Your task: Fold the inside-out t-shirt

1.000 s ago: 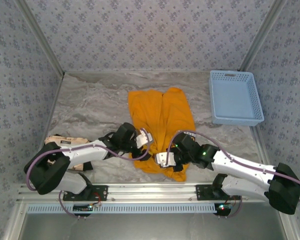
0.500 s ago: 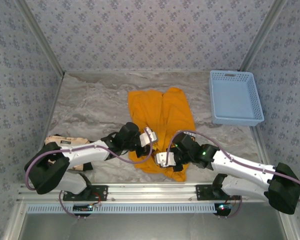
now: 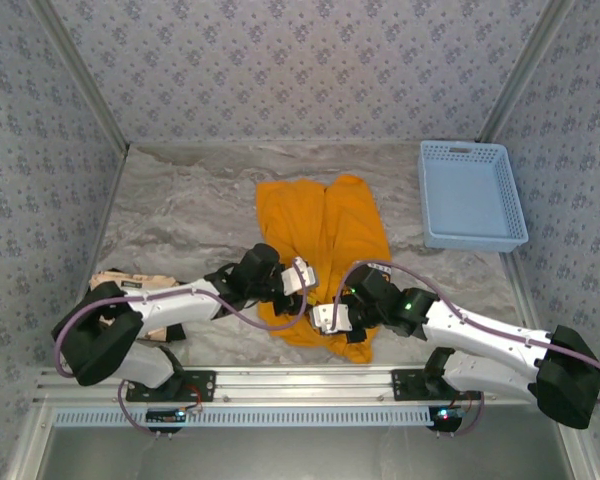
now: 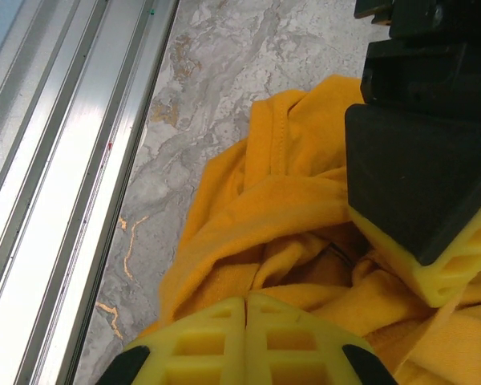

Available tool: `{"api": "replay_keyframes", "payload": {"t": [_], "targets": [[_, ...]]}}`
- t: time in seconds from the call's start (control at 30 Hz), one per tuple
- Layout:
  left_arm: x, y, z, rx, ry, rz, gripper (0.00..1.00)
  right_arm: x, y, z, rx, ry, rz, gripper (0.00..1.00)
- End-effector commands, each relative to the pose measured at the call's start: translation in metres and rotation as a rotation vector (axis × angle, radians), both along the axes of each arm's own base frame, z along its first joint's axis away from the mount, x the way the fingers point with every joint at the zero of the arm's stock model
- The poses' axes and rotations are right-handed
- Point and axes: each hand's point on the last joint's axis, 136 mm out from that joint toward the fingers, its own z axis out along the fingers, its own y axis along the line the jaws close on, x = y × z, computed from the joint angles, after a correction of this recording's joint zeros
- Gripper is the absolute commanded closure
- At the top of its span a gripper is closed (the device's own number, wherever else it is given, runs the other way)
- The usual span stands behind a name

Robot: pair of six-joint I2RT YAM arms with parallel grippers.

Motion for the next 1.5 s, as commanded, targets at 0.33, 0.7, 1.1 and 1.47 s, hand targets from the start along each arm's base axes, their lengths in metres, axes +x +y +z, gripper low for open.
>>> {"api": "replay_keyframes", "payload": {"t": [0.33, 0.7, 1.1, 1.47], "targets": [[0.029, -0.010, 0.033, 0.006, 0.016, 0.109, 1.00, 0.006, -0.001, 0.000, -0.035, -0.035, -0.009, 0.91], [0.037, 0.000, 0.071, 0.046, 0.486, 0.279, 1.00, 0.024, -0.004, 0.013, -0.113, -0.221, 0.032, 0.78], [0.034, 0.014, 0.062, 0.131, 0.717, 0.512, 0.99, 0.015, 0.033, 0.055, 0.037, -0.265, 0.119, 0.59], [0.034, 0.006, 0.056, 0.095, 0.798, 0.544, 0.98, 0.021, 0.041, -0.007, -0.300, -0.280, 0.254, 0.58]]}}
